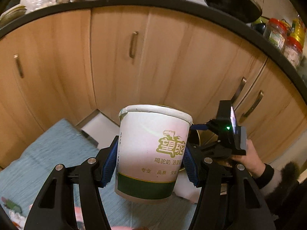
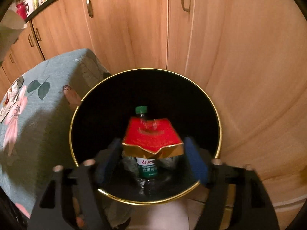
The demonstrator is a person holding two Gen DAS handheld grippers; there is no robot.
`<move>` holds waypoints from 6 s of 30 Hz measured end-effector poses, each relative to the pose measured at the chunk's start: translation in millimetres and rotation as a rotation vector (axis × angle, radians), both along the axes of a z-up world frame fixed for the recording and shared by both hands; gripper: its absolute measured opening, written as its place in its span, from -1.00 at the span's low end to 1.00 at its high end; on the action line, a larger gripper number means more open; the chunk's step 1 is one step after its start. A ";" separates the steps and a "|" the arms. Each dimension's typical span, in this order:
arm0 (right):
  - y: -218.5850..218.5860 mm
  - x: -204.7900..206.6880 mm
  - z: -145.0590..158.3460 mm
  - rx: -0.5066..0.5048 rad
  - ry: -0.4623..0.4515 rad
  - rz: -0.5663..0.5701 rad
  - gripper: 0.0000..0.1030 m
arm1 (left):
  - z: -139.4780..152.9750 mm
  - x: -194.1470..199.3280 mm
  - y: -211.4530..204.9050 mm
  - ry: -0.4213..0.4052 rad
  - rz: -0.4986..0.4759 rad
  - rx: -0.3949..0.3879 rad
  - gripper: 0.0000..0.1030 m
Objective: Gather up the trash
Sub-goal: 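Drop the cigarette pack and the paper cup into the black bin, then move the right gripper back to the table toward the green lighter, then grasp the green lighter with the right gripper while the left gripper grasps the white tissue, then carry the lighter and tissue over the black bin and release them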
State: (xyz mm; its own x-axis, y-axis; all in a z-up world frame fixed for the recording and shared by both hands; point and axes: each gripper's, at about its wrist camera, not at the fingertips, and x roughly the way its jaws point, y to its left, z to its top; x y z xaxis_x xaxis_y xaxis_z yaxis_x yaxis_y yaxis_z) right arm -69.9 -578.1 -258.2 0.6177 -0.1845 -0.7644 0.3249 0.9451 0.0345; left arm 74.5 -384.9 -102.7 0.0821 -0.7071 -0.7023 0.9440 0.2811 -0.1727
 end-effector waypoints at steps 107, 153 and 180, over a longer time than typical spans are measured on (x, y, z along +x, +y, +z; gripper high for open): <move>178.5 69.5 60.2 0.594 -0.316 0.470 -0.60 | -28.6 120.0 294.8 0.123 0.588 -0.092 -0.91; -12.1 21.3 17.2 0.310 -0.155 -0.068 -0.17 | -46.2 30.9 139.0 -0.190 0.550 0.136 -0.84; 32.7 -29.3 12.5 0.313 -0.214 -0.035 0.33 | -37.9 -9.2 18.3 -0.110 0.242 0.084 -0.84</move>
